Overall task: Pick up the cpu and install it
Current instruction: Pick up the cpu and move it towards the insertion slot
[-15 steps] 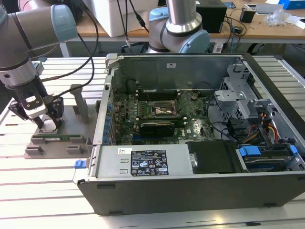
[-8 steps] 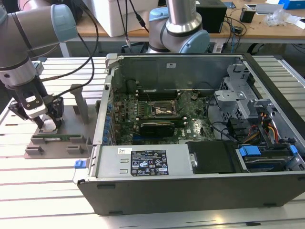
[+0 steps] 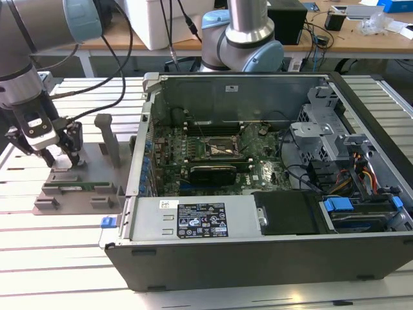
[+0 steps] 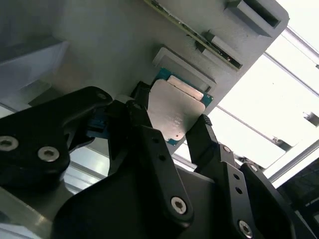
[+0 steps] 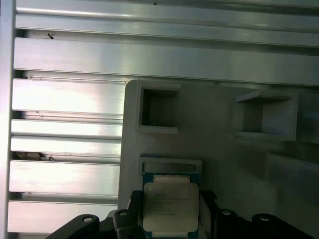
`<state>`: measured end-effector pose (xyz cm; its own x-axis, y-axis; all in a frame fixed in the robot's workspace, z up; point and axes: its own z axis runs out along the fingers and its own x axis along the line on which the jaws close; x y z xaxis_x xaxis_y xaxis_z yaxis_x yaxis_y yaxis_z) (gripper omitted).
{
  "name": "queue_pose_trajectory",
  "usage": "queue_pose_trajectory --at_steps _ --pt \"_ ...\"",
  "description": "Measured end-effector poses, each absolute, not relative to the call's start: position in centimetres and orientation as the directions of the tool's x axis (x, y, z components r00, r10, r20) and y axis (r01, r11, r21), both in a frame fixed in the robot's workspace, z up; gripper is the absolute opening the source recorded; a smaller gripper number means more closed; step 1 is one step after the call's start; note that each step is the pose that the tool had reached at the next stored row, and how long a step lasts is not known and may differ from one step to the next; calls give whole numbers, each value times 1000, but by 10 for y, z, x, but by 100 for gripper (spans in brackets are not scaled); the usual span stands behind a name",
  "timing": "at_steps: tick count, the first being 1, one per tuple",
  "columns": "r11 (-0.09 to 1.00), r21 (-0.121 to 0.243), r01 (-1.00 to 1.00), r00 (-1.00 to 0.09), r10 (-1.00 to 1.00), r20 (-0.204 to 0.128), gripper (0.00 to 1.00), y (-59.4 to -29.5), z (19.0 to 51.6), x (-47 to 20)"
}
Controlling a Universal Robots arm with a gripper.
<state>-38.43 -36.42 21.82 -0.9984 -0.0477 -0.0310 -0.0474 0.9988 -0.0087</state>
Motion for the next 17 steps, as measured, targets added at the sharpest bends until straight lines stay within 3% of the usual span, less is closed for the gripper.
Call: queue_pose_trajectory --at_steps 17 --pt "999 -9 -48 -998 -48 -31 54 -362 264 -384"
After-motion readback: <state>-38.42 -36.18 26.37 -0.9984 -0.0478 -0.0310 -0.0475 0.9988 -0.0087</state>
